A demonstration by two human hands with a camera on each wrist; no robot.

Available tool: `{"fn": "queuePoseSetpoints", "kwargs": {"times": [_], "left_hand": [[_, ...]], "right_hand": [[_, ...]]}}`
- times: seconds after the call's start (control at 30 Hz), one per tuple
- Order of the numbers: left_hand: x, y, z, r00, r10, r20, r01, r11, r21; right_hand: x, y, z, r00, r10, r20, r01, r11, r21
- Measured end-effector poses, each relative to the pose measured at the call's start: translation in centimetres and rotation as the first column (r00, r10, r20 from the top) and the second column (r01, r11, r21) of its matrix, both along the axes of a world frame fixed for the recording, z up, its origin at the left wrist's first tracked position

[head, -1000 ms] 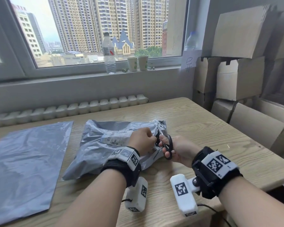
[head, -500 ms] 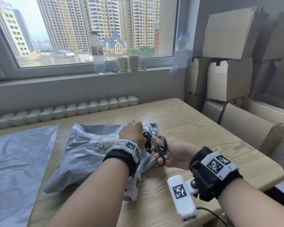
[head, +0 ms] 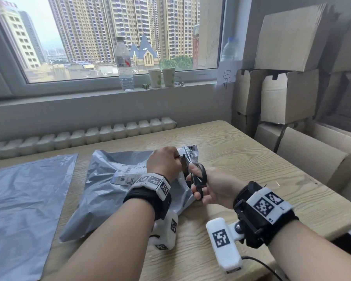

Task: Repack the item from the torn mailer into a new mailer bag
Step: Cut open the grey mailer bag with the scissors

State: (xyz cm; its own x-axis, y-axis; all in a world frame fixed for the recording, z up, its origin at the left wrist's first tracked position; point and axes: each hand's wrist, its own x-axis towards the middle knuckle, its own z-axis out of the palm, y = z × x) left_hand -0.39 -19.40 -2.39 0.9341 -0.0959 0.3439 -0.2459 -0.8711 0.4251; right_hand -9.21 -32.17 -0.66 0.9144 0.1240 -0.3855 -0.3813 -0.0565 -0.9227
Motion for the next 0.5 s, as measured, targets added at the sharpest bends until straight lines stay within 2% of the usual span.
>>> {"fn": "queuePoseSetpoints", "kwargs": {"times": [0.13, 0.33, 0.5], "left_hand": [[-0.4, 0.2, 0.3, 0.999, -0.001, 0.033, 0.003, 0.998, -0.058], [-0.9, 0.8, 0.9, 0.999, 0.029, -0.017, -0.032, 0.975, -0.221], [-1.1, 1.1, 1.2, 0.999, 0.021, -0.027, -0.028, 0.965, -0.26]], "right_hand": [[0.1, 0.1, 0.3, 1.0, -0.023, 0.002, 0.023, 1.0, 0.012], [-0.3, -0.5, 0.4, 1.0, -0.025, 0.007, 0.024, 0.993, 0.118], [-0.7, -1.4, 0.5, 1.0, -0.025, 0.011, 0.023, 0.99, 0.136]]}}
